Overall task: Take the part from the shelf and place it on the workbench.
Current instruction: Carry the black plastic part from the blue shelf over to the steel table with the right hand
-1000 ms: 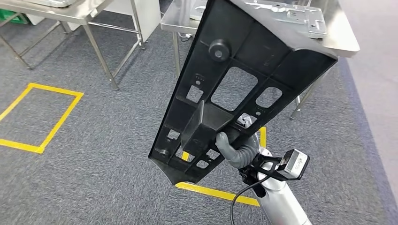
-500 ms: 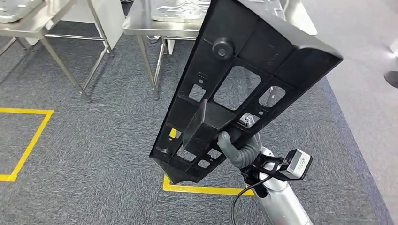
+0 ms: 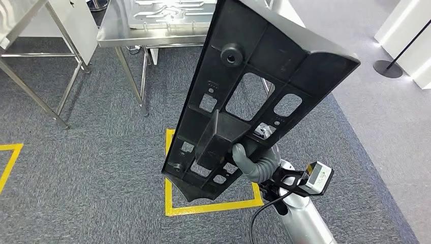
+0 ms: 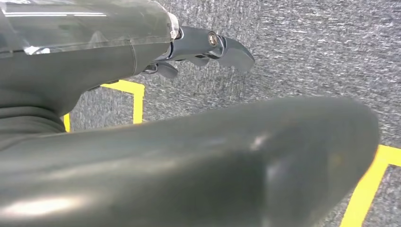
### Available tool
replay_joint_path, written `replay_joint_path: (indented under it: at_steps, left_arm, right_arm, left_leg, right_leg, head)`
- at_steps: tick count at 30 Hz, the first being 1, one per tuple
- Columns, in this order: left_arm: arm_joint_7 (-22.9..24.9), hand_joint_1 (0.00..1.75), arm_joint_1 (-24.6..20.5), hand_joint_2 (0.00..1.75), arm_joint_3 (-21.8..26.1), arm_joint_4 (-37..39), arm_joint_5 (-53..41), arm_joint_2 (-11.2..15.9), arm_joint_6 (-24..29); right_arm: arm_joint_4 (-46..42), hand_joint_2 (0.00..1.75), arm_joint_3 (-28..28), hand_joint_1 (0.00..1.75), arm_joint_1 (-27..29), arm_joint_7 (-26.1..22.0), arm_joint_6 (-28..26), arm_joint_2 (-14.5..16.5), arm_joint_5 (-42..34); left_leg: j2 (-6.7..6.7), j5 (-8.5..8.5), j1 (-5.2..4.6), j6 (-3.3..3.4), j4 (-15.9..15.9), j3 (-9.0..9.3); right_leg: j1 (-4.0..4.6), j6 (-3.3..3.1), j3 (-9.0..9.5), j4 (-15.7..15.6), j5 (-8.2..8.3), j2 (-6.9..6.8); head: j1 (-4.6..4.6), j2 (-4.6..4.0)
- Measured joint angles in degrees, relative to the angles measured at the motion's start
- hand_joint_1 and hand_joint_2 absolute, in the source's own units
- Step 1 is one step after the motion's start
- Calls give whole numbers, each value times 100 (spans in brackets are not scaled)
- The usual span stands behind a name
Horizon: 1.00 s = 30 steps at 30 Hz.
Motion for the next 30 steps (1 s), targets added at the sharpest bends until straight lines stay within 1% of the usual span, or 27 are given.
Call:
replay_joint_path:
  at_steps: [1,2,3,4,5,6,7,8,9,10,11,13,15,16,17,18,19,20,21,22,23,24,25,26,27,29,30]
  left_arm:
    - [-7,0,2,0,1,0,-2,-2,-8]
    - [-11,0,12,0,2,0,-7,-2,-12]
    - [-15,0,26,0,3,0,-13,0,-14]
    - [-16,0,40,0,4,0,-20,2,-15]
    - [-17,0,50,0,5,0,-30,4,-15]
    - [-18,0,55,0,5,0,-40,5,-15]
    - [-20,0,56,0,5,0,-51,5,-17]
    - [-24,0,54,0,5,0,-63,4,-20]
    - [-27,0,52,0,5,0,-72,4,-22]
    - [-30,0,48,0,4,0,-78,3,-24]
    - [-31,0,47,0,5,0,-81,4,-24]
    - [-38,0,44,0,6,0,-81,5,-28]
    - [-50,0,33,0,7,-4,-81,14,-36]
    - [-57,0,24,0,6,-7,-81,17,-42]
    - [-62,0,20,0,5,-9,-81,22,-47]
    - [-67,0,26,0,5,-9,-81,24,-51]
    - [-68,0,39,0,5,-9,-81,26,-54]
    - [-69,0,57,0,7,-9,-81,28,-53]
    - [-69,0,75,0,8,-9,-81,29,-53]
    - [-69,0,87,0,8,-9,-81,30,-53]
    - [-70,0,94,0,9,-9,-80,32,-53]
    - [-69,0,101,0,9,-6,-80,36,-53]
    - [-71,0,105,0,9,-2,-79,39,-53]
    - [-73,0,103,0,9,1,-78,43,-52]
    - [-75,0,99,0,11,4,-75,49,-50]
    - [-81,0,81,0,14,4,-69,60,-43]
    - [-86,0,80,0,16,5,-67,63,-40]
  right_arm:
    - [2,175,0,175,-10,0,-1,-1,0]
    - [4,175,0,175,-16,-2,-3,-1,-2]
    - [8,175,0,175,-15,-4,-5,-1,-4]
    - [13,175,-1,175,-1,-7,-8,-2,-7]
    - [21,175,-2,175,19,-9,-12,-4,-8]
    - [29,175,-3,175,36,-11,-17,-6,-9]
    - [36,175,-5,175,46,-13,-22,-7,-9]
    - [39,175,-7,175,51,-16,-27,-7,-9]
    - [38,175,-9,175,51,-21,-32,-7,-9]
    - [38,175,-12,175,49,-25,-35,-7,-8]
    - [37,175,-15,175,49,-29,-41,-7,-7]
    - [37,175,-18,175,56,-31,-56,-7,-5]
    - [19,175,-21,175,72,-32,-71,-6,-3]
    - [9,175,-23,175,72,-33,-76,-3,-2]
    - [-1,175,-23,175,73,-34,-79,3,-1]
    - [-4,175,-23,175,75,-35,-81,8,0]
    - [-3,175,-22,175,80,-33,-82,14,1]
    - [0,175,-22,175,93,-32,-83,16,1]
    - [3,175,-22,175,103,-31,-84,17,1]
    - [5,175,-22,175,110,-30,-86,19,2]
    - [7,175,-22,175,113,-30,-90,22,2]
    - [8,175,-22,175,118,-28,-93,27,3]
    - [10,175,-22,175,119,-28,-96,34,3]
    - [6,175,-21,175,119,-27,-97,42,5]
    - [1,175,-21,175,120,-25,-98,49,8]
    - [-19,175,-20,175,112,-23,-98,62,14]
    - [-27,175,-19,175,108,-22,-98,66,16]
  left_leg:
    - [32,11,8,35,-25,13]
    - [67,11,-2,60,-36,22]
    - [100,5,-12,79,-38,25]
    - [134,-5,-19,90,-36,27]
    - [165,-19,-23,94,-34,33]
    - [189,-34,-24,91,-33,45]
    - [207,-58,-25,82,-32,67]
    - [221,-84,-25,69,-33,99]
    - [231,-113,-29,50,-36,133]
    - [240,-148,-37,20,-39,161]
    - [247,-177,-42,-11,-46,182]
    - [266,-230,-48,-83,-83,224]
    - [291,-277,-44,-143,-54,267]
    - [299,-331,-45,-163,96,218]
    - [301,-421,-42,-178,381,76]
    - [299,-521,-42,-186,764,-150]
    - [297,-613,-39,-193,1169,-424]
    - [296,-623,-38,-199,1470,-675]
    - [296,-517,-38,-202,1582,-843]
    - [295,-284,-38,-198,1459,-904]
    - [294,51,-39,-185,1122,-863]
    - [288,309,-46,-165,794,-778]
    - [280,475,-65,-140,501,-672]
    - [274,483,-84,-108,299,-569]
    - [265,377,-108,-73,234,-497]
    - [256,219,-112,4,77,-342]
    - [249,188,-102,36,17,-258]
  right_leg:
    - [3,24,-91,193,-111,-151]
    - [-2,43,-244,507,-270,-312]
    - [-11,61,-442,891,-441,-406]
    - [-23,74,-631,1247,-566,-441]
    - [-31,80,-757,1462,-598,-454]
    - [-35,79,-778,1472,-526,-460]
    - [-35,69,-685,1261,-362,-466]
    - [-31,49,-501,887,-149,-475]
    - [-20,22,-296,496,0,-492]
    - [-1,-11,-128,173,87,-504]
    - [20,-45,-26,-21,101,-513]
    - [56,-110,26,-114,26,-504]
    - [25,-178,134,-179,-11,-484]
    - [12,-214,212,-218,-33,-481]
    - [0,-246,298,-249,-68,-481]
    - [12,-273,370,-260,-122,-481]
    - [22,-291,440,-262,-183,-479]
    - [29,-298,520,-261,-253,-470]
    - [34,-298,611,-261,-328,-454]
    - [35,-293,721,-261,-413,-438]
    - [35,-281,846,-262,-507,-425]
    - [32,-263,962,-279,-602,-415]
    - [33,-235,1061,-292,-685,-408]
    - [30,-200,1127,-314,-748,-404]
    - [28,-161,1174,-344,-779,-401]
    - [25,-86,1168,-247,-711,-401]
    - [23,-51,1087,-60,-613,-411]
  head:
    - [1,0]
    - [1,0]
    - [1,0]
    - [1,0]
    - [1,0]
    - [1,0]
    - [2,0]
    - [2,-1]
    - [2,-1]
    - [1,-1]
    - [1,-1]
    - [1,-1]
    - [-1,0]
    - [-3,0]
    - [-5,0]
    - [-7,0]
    - [-7,0]
    - [-6,0]
    - [-6,-1]
    - [-7,-1]
    - [-6,-1]
    - [-5,-1]
    - [-4,0]
    - [-3,0]
    - [-3,0]
    - [-4,0]
    - [-3,0]
